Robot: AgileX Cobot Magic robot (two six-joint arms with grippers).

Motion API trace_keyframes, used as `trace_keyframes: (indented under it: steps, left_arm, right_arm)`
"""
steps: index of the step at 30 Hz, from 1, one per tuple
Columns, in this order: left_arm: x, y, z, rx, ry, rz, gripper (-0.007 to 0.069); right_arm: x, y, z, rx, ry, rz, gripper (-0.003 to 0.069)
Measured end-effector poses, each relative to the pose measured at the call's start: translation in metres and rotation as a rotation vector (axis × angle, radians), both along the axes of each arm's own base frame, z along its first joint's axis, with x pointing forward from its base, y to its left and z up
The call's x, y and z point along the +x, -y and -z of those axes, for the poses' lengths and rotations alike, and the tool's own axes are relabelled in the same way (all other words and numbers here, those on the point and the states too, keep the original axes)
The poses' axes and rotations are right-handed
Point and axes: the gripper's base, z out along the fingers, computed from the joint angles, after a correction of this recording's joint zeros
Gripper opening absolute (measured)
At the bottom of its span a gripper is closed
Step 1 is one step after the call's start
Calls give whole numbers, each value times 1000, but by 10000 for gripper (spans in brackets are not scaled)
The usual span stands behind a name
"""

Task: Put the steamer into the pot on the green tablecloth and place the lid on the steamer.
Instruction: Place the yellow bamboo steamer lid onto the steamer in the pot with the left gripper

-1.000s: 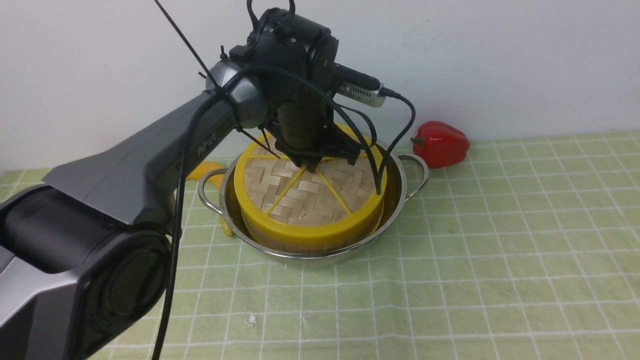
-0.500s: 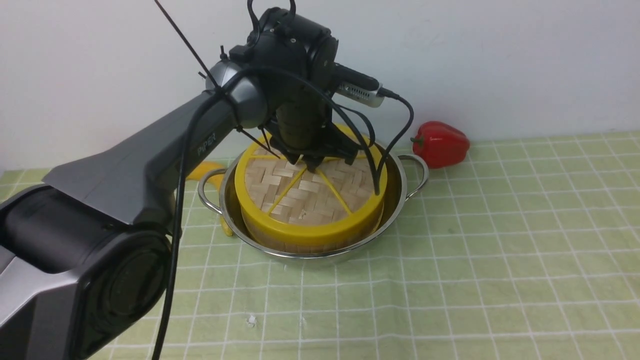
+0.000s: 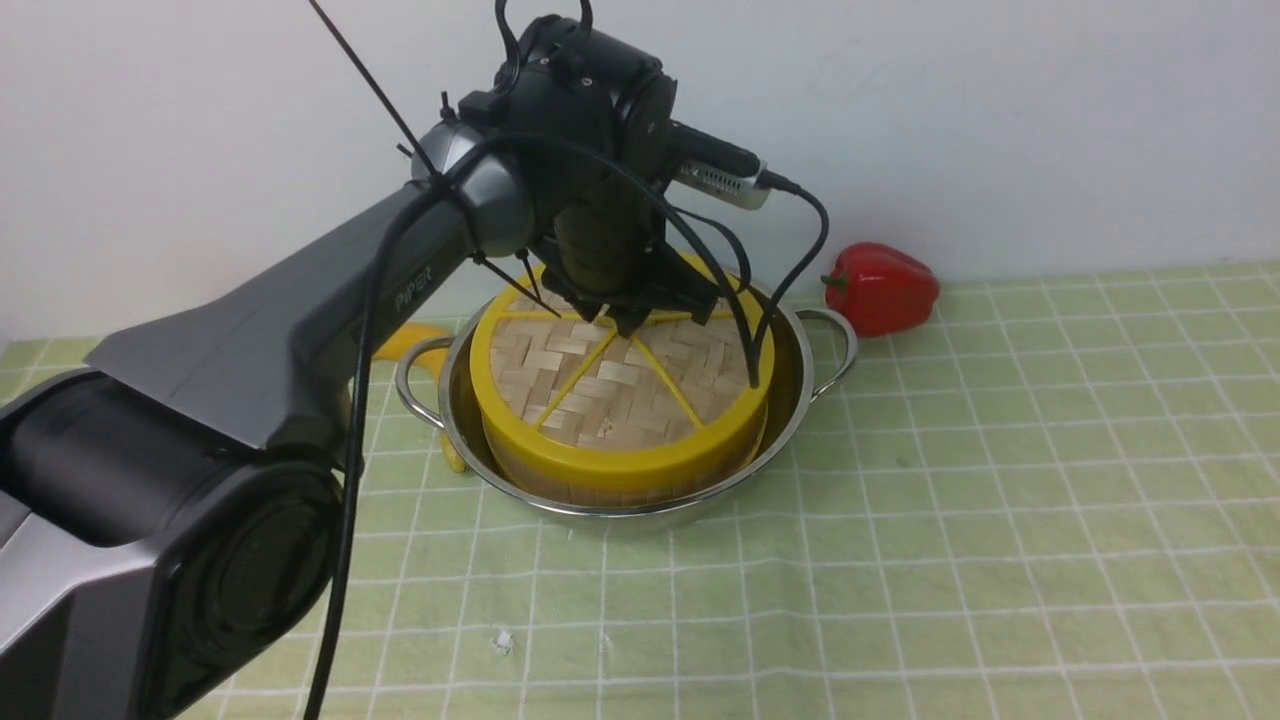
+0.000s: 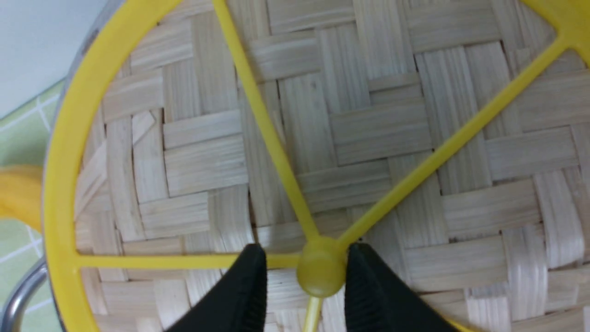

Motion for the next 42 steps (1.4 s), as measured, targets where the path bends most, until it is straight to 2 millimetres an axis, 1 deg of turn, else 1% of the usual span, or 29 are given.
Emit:
trace_keyframes:
  steps: [20, 24, 28, 31, 35, 36, 39, 41, 42]
  left_arm:
    - [2, 0, -1, 15, 27, 11, 232]
    - [2, 0, -1, 15, 28, 11, 242]
    - [1, 0, -5, 20, 22, 4, 243]
    - [2, 1, -16, 1, 41, 11, 243]
    - [2, 9, -42, -103, 76, 62, 243]
    - [1, 12, -52, -143, 94, 85, 243]
    - [-2, 17, -68, -202, 123, 110, 243]
    - [-5, 15, -81, -218, 146, 115, 243]
    - [-9, 13, -91, -225, 164, 117, 243]
  right_arm:
    - [0, 0, 0, 0, 0, 0, 420]
    - [0, 0, 0, 4, -1, -3, 420]
    - [0, -1, 0, 8, -2, -7, 420]
    - [0, -1, 0, 9, -2, -8, 420]
    - [0, -1, 0, 9, -2, -8, 420]
    - [0, -1, 0, 9, -2, -8, 420]
    - [0, -1, 0, 10, -3, -9, 420]
    - [0, -1, 0, 11, -3, -10, 420]
    - [0, -1, 0, 11, -3, -10, 420]
